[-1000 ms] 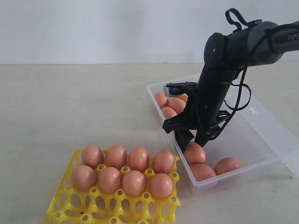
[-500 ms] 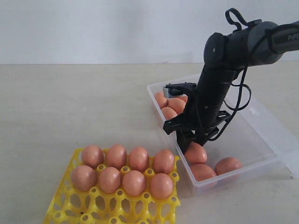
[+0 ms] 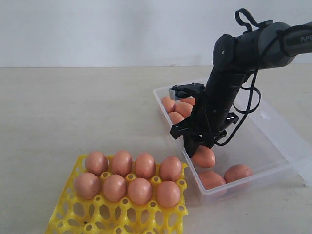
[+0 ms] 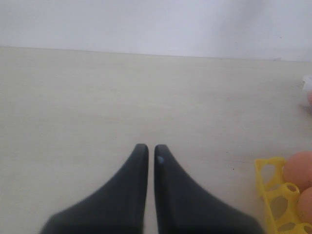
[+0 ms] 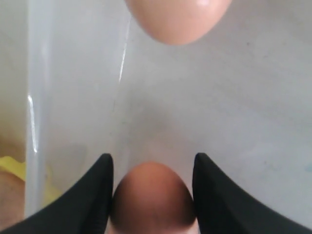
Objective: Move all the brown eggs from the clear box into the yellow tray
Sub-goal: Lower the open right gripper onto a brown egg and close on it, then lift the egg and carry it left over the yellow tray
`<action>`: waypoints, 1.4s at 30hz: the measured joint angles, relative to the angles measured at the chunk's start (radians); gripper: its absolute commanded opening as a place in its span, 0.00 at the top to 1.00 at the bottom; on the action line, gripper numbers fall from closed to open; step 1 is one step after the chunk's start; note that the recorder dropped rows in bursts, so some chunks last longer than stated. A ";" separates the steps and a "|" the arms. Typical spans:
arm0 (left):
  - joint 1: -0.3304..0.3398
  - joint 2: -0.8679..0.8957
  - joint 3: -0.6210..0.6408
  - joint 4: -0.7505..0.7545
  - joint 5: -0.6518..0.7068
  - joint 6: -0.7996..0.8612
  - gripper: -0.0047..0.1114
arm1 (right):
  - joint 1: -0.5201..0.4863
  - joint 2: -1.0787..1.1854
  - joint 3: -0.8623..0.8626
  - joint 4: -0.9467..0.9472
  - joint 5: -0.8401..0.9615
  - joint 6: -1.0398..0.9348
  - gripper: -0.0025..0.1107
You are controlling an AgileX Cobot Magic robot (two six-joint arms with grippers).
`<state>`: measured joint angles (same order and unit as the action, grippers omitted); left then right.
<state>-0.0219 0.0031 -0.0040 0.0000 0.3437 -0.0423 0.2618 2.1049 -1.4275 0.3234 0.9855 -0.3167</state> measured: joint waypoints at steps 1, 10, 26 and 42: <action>0.000 0.000 0.000 0.000 0.000 0.000 0.92 | 0.000 0.000 0.000 -0.002 0.007 -0.006 0.78; 0.000 0.000 0.000 0.000 0.000 0.000 0.92 | 0.000 0.000 0.000 -0.027 0.062 -0.066 0.50; 0.000 0.000 0.000 0.000 0.000 0.000 0.92 | 0.000 0.000 0.000 -0.046 0.119 -0.097 0.98; 0.000 0.000 0.000 0.000 0.000 0.000 0.92 | 0.000 -0.165 0.149 0.052 -0.262 0.029 0.98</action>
<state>-0.0219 0.0031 -0.0040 0.0000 0.3437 -0.0423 0.2618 1.9395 -1.2786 0.3758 0.7240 -0.2882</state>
